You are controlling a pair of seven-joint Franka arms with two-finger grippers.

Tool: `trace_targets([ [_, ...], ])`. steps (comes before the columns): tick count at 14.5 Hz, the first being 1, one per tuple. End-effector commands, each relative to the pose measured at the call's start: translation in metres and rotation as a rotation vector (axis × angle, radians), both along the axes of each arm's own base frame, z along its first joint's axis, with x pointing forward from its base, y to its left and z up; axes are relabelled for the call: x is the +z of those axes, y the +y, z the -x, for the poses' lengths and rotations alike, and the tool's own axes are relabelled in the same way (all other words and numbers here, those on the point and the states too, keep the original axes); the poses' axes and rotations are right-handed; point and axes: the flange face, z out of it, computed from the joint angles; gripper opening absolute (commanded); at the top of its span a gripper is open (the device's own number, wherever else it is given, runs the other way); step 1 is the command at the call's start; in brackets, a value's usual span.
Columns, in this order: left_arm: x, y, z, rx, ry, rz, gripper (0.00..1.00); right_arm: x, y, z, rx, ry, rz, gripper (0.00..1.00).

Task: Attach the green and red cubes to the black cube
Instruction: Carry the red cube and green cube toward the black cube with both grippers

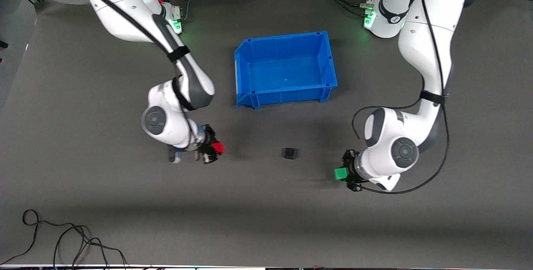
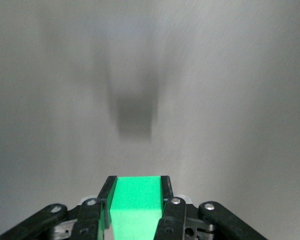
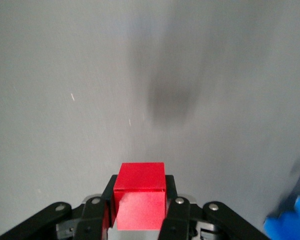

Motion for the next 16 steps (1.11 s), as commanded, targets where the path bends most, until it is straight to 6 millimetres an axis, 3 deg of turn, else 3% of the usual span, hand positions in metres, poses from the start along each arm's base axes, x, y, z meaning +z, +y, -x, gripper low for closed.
trace_targets([
  [1, -0.012, -0.027, 0.015, 0.050, 0.003, 0.041, 0.00, -0.013, 0.048, -0.002, -0.067, -0.008, 0.018, 0.31],
  [4, -0.039, -0.056, 0.042, 0.051, -0.038, 0.037, 0.00, -0.026, 0.085, 0.010, -0.124, -0.030, 0.044, 0.31],
  [6, -0.053, -0.060, 0.058, 0.045, -0.072, 0.031, 0.00, -0.037, 0.104, 0.014, -0.143, -0.039, 0.055, 0.31],
  [10, -0.060, -0.070, 0.072, 0.005, -0.053, 0.019, 0.00, -0.049, 0.140, 0.023, -0.175, -0.048, 0.052, 0.30],
  [16, -0.057, -0.083, 0.081, -0.014, -0.053, 0.021, 0.00, -0.057, 0.160, 0.027, -0.213, -0.065, 0.066, 0.30],
])
